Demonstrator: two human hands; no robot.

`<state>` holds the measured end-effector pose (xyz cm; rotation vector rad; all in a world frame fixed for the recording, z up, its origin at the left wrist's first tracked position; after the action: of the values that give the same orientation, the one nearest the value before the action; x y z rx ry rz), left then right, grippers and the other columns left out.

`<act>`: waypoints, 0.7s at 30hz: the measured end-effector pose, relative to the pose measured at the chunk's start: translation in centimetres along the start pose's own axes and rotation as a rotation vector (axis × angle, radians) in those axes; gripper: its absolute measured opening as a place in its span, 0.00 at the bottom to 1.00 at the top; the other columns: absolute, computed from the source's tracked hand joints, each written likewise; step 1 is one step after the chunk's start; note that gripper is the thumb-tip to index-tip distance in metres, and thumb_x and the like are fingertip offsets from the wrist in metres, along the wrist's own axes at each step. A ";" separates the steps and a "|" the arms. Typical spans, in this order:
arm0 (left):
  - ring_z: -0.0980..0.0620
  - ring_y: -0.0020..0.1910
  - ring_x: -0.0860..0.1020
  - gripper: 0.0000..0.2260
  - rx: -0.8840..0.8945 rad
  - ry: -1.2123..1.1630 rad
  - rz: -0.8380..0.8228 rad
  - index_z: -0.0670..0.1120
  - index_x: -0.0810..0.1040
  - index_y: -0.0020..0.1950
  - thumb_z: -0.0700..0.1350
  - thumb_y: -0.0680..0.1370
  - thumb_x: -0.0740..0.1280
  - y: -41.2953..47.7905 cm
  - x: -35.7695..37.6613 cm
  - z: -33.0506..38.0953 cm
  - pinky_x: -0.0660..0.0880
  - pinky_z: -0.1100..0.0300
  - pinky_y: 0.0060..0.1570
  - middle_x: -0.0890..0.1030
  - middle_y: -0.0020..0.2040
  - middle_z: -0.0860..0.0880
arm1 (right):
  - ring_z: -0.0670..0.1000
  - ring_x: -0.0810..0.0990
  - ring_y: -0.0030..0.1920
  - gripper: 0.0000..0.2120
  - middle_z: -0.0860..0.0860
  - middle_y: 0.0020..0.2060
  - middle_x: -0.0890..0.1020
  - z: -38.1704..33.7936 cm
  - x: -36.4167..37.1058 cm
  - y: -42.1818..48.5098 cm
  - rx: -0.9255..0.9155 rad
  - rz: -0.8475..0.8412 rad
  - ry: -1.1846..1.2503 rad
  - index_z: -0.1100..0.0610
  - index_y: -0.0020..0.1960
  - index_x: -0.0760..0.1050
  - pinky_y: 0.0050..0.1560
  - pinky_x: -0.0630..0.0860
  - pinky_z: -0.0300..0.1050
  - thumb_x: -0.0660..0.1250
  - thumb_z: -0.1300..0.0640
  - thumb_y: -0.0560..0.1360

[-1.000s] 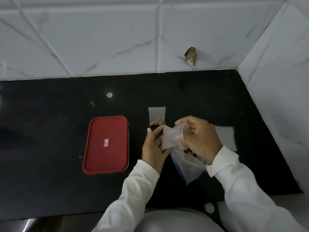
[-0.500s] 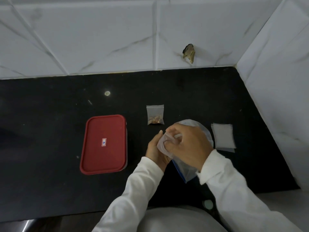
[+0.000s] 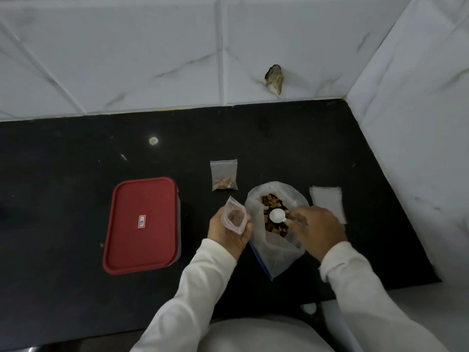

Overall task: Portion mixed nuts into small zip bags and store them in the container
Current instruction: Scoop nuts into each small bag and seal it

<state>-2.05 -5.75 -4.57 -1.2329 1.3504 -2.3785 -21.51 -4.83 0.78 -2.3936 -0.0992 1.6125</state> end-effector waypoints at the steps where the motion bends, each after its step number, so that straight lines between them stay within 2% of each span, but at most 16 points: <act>1: 0.50 0.34 0.82 0.10 -0.037 0.007 -0.002 0.44 0.77 0.55 0.48 0.78 0.63 0.0 0.0 -0.2 0.79 0.59 0.29 0.80 0.42 0.46 | 0.46 0.78 0.44 0.10 0.45 0.41 0.80 -0.1 0.5 0.1 0.001 0.001 -0.024 0.48 0.48 0.79 0.46 0.79 0.46 0.68 0.43 0.74; 4: 0.50 0.35 0.81 0.09 -0.025 0.008 0.009 0.44 0.77 0.53 0.47 0.78 0.63 0.4 -0.1 -1.0 0.79 0.58 0.30 0.80 0.42 0.46 | 0.49 0.77 0.45 0.11 0.46 0.39 0.80 0.2 1.8 0.6 0.040 -0.032 -0.056 0.49 0.47 0.79 0.44 0.78 0.47 0.68 0.42 0.74; 6: 0.50 0.37 0.80 0.10 0.024 -0.004 0.020 0.42 0.77 0.50 0.46 0.81 0.59 0.6 -0.2 -1.4 0.79 0.58 0.32 0.80 0.41 0.46 | 0.49 0.77 0.46 0.09 0.47 0.40 0.82 0.2 2.3 0.8 0.037 -0.069 -0.019 0.49 0.48 0.80 0.46 0.77 0.46 0.69 0.45 0.74; 8: 0.51 0.33 0.80 0.09 -0.030 -0.008 0.000 0.44 0.78 0.48 0.47 0.79 0.62 0.4 0.0 -1.7 0.79 0.59 0.29 0.80 0.39 0.46 | 0.48 0.76 0.46 0.06 0.47 0.41 0.83 0.1 1.9 0.7 0.022 -0.067 0.039 0.50 0.49 0.81 0.46 0.73 0.42 0.70 0.48 0.75; 11: 0.51 0.29 0.79 0.12 -0.105 -0.039 0.009 0.44 0.78 0.45 0.50 0.80 0.61 0.7 0.0 -1.9 0.78 0.60 0.26 0.80 0.36 0.47 | 0.48 0.76 0.49 0.08 0.49 0.48 0.81 0.7 1.2 0.5 -0.004 -0.042 -0.033 0.51 0.53 0.80 0.52 0.72 0.41 0.66 0.50 0.77; 15: 0.51 0.30 0.79 0.11 -0.114 -0.041 0.042 0.44 0.78 0.46 0.50 0.79 0.62 1.1 -0.5 -2.5 0.78 0.60 0.26 0.80 0.36 0.47 | 0.51 0.77 0.54 0.10 0.53 0.54 0.76 1.4 1.7 0.4 0.016 -0.143 -0.139 0.56 0.55 0.79 0.58 0.73 0.43 0.66 0.53 0.78; 18: 0.50 0.33 0.79 0.11 -0.077 0.005 0.098 0.44 0.77 0.52 0.49 0.81 0.59 2.2 -1.5 -3.1 0.78 0.60 0.27 0.80 0.39 0.46 | 0.54 0.79 0.46 0.08 0.56 0.46 0.79 1.1 2.5 0.1 -0.055 -0.119 -0.048 0.61 0.46 0.83 0.49 0.76 0.45 0.66 0.58 0.76; 21: 0.52 0.38 0.79 0.10 -0.016 0.133 0.145 0.44 0.76 0.56 0.47 0.81 0.59 2.4 -1.5 -3.3 0.78 0.62 0.31 0.80 0.44 0.46 | 0.55 0.76 0.38 0.09 0.56 0.36 0.77 1.0 2.8 0.0 -0.082 -0.081 0.049 0.63 0.36 0.82 0.39 0.71 0.43 0.68 0.61 0.73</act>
<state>-4.02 -4.31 -8.14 -0.9594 1.4451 -2.3887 -21.37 -4.12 -2.06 -2.4540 -0.2542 1.5410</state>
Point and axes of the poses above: each hand's wrist, its own y-axis towards the middle knuckle, its own x-axis out of the palm, z = x × y, the point moved 5 cm from there along y, towards the middle knuckle
